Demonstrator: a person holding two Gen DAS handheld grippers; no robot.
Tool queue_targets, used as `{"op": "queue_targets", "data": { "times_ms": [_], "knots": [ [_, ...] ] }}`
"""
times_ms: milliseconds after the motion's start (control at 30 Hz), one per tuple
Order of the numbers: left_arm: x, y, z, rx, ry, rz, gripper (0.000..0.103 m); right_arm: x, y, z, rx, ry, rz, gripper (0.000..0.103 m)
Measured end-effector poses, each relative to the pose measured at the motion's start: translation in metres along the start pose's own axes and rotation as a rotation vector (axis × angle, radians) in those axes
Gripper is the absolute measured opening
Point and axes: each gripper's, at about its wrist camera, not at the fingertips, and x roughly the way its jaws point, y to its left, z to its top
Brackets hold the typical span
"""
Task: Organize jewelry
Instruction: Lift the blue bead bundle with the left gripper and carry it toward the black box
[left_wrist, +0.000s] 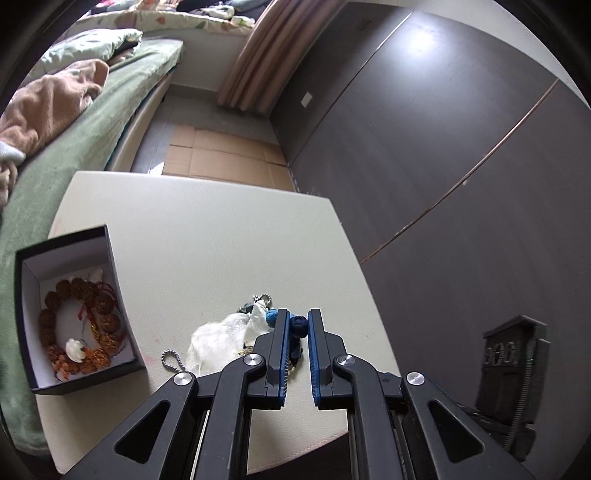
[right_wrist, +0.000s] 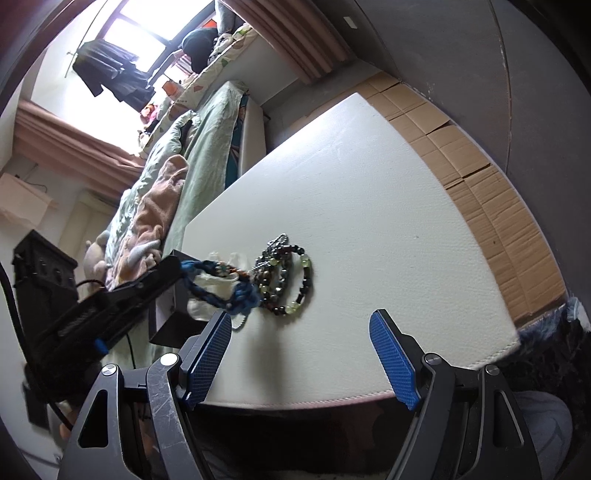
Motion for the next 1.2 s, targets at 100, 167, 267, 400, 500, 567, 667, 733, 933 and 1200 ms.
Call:
{"op": "queue_targets", "data": {
  "times_ms": [100, 167, 267, 400, 500, 567, 667, 733, 933, 1200],
  "knots": [
    [-0.009, -0.001, 0.004, 0.001, -0.013, -0.011, 0.009, 0.007, 0.007, 0.001, -0.008, 0.012, 0.010, 0.078],
    [-0.014, 0.002, 0.004, -0.010, -0.010, -0.033, 0.009, 0.013, 0.012, 0.003, -0.012, 0.026, 0.022, 0.078],
    [-0.016, 0.009, 0.007, -0.035, -0.010, -0.047, 0.009, 0.019, 0.021, 0.004, -0.018, 0.041, 0.047, 0.078],
    [-0.018, 0.016, 0.008, -0.052, -0.014, -0.046, 0.009, 0.026, 0.034, -0.001, -0.045, 0.059, 0.072, 0.078],
    [-0.019, 0.017, 0.005, -0.048, -0.012, -0.048, 0.009, 0.033, 0.039, -0.008, -0.061, 0.078, 0.083, 0.078],
    [-0.018, 0.017, 0.005, -0.042, -0.006, -0.046, 0.009, 0.038, 0.040, -0.012, -0.057, 0.090, 0.082, 0.078],
    [-0.015, 0.021, 0.003, -0.047, 0.007, -0.034, 0.009, 0.043, 0.036, -0.013, -0.041, 0.102, 0.076, 0.078],
    [-0.017, 0.024, 0.002, -0.052, 0.005, -0.032, 0.009, 0.045, 0.035, -0.013, -0.031, 0.104, 0.076, 0.078],
    [-0.037, 0.027, 0.006, -0.050, -0.032, -0.027, 0.009, 0.048, 0.035, -0.003, -0.037, 0.079, 0.014, 0.078],
    [-0.070, 0.040, 0.020, -0.058, -0.099, 0.001, 0.009, 0.069, 0.042, 0.026, -0.119, 0.067, -0.160, 0.065]
  ]
}}
